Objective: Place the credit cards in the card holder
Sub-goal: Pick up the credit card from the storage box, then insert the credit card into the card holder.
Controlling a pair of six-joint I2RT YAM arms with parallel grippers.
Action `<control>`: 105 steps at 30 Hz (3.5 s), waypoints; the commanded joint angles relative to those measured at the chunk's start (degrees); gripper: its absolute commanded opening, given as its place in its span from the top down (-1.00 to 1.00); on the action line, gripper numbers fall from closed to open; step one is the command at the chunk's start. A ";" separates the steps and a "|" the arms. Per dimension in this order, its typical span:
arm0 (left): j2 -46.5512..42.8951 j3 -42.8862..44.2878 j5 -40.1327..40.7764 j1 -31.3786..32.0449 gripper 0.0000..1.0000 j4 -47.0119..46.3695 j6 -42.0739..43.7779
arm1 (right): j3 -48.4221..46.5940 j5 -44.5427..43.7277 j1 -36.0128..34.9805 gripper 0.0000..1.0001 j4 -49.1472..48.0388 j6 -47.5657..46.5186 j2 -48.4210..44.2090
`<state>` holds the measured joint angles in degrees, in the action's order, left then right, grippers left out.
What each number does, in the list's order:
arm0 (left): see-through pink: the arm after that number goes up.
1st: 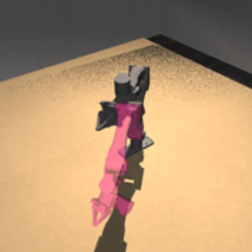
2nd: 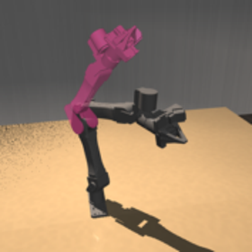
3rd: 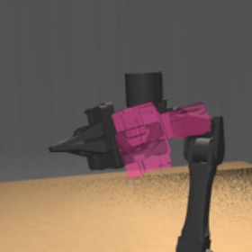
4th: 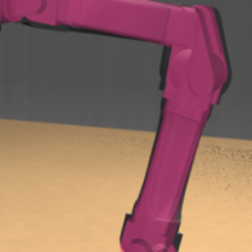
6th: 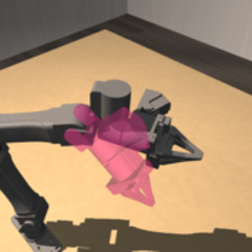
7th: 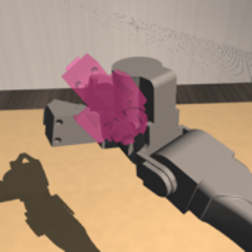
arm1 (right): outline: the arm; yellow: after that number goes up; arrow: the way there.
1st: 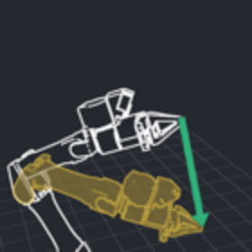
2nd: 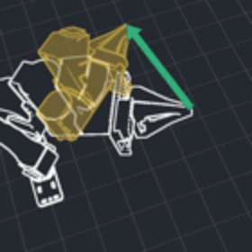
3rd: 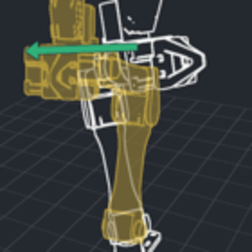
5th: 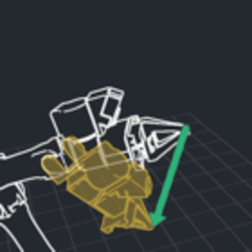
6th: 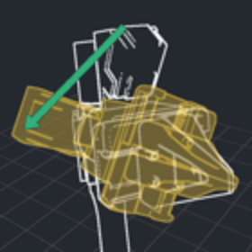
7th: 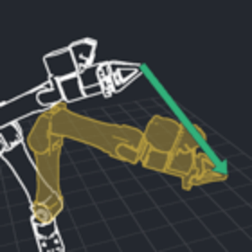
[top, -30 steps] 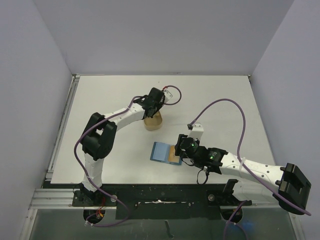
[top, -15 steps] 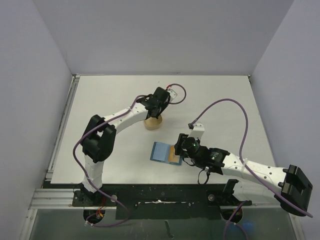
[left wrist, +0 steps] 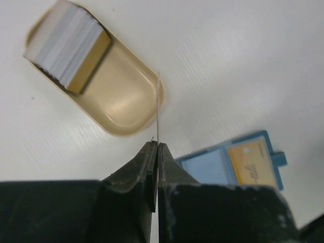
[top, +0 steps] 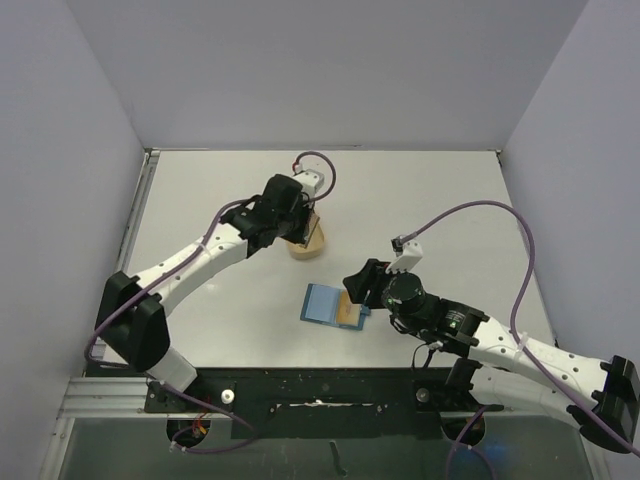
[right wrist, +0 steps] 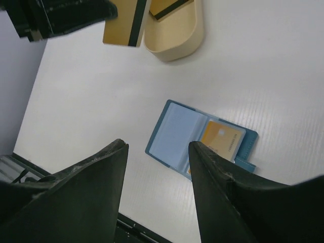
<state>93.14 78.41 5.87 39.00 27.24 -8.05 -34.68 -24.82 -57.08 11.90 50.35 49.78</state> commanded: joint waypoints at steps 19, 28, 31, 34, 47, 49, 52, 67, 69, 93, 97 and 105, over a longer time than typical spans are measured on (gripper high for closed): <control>-35.56 -44.55 -42.66 -3.34 1.00 -57.06 -53.39 | -2.03 16.92 3.92 -0.01 -20.72 3.74 -2.55; -37.06 -48.64 -43.75 -3.32 1.00 -62.76 -57.78 | -0.02 17.52 4.18 0.25 -22.12 6.63 -3.22; -37.02 -48.79 -43.49 -3.36 1.00 -62.49 -57.96 | 0.00 16.51 4.21 0.22 -21.06 7.23 -3.90; -37.25 -48.77 -43.02 -3.41 1.00 -60.99 -57.16 | -0.57 14.18 4.17 0.10 -17.77 7.98 -5.15; -36.17 -49.33 -42.23 -3.32 1.00 -63.34 -58.71 | -0.64 13.31 4.19 0.27 -15.65 8.20 -5.47; -35.76 -49.68 -42.25 -3.37 1.00 -64.23 -59.20 | -0.18 13.79 4.17 0.43 -16.84 7.94 -5.81; -35.54 -50.14 -42.13 -3.39 1.00 -64.50 -59.63 | 0.38 14.00 4.22 0.55 -17.89 7.92 -6.37; -34.61 -50.64 -41.47 -3.43 0.98 -63.54 -59.69 | 1.87 16.78 4.94 0.96 -21.45 8.01 -5.98; -35.11 -50.56 -40.47 -3.41 0.78 -60.84 -58.43 | 2.14 16.58 5.10 1.00 -21.10 7.97 -6.14; -20.86 -43.68 -18.81 -3.33 0.30 -27.86 -35.74 | 6.89 17.24 10.80 1.00 -15.58 7.18 5.11; -17.08 -44.31 -18.88 -2.86 0.38 -29.66 -35.29 | 8.84 21.60 13.92 1.00 -18.37 7.90 7.75; -12.43 -45.97 -19.75 -1.53 0.60 -33.93 -36.05 | 10.89 25.18 16.60 1.00 -22.56 8.01 12.95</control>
<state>79.88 32.47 -13.72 36.75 -0.86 -44.49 -24.34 -2.42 -41.52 -4.29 57.93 61.36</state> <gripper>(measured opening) 0.224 0.025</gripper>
